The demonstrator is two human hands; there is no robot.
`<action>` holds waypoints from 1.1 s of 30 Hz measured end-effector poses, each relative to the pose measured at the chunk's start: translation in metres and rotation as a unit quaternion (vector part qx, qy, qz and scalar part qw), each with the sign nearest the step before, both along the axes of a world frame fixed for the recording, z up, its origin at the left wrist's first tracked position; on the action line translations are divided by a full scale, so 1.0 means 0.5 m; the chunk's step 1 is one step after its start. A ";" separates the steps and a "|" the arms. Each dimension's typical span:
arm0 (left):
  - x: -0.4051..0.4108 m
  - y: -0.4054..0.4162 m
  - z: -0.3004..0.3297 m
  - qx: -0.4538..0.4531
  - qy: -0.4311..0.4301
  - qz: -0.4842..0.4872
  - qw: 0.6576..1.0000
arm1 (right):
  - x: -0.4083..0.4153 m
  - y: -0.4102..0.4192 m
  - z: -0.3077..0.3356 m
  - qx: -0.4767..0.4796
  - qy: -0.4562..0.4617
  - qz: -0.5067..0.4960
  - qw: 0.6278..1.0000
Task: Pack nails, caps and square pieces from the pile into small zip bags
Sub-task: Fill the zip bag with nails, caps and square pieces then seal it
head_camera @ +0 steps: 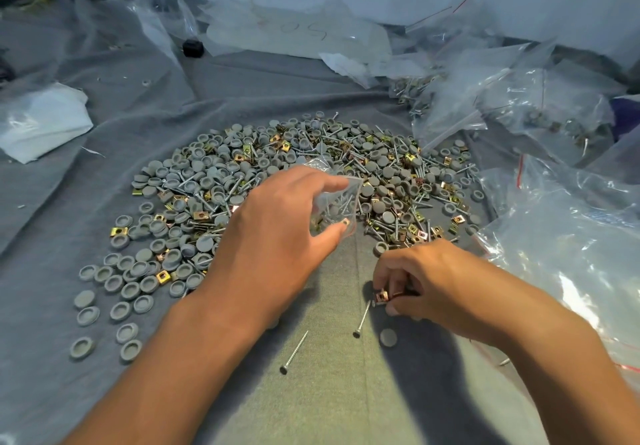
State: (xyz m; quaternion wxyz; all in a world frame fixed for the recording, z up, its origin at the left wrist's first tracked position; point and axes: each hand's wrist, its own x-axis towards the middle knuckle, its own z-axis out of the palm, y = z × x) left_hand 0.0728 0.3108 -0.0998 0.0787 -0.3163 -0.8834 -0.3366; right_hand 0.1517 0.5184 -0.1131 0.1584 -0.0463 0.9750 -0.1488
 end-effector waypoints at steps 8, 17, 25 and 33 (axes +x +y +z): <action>-0.001 0.002 -0.002 0.001 0.005 -0.004 1.000 | 0.001 0.003 -0.003 -0.035 -0.004 -0.006 0.999; 0.001 0.005 -0.002 -0.001 -0.003 -0.011 1.000 | -0.027 -0.069 0.016 -0.217 0.410 -0.067 0.883; 0.002 0.007 0.004 -0.005 -0.006 -0.016 1.000 | -0.033 -0.086 -0.003 -0.228 0.446 -0.068 0.863; 0.005 0.002 0.003 -0.004 -0.005 -0.003 1.000 | -0.077 0.008 -0.023 -0.183 0.348 -0.207 0.896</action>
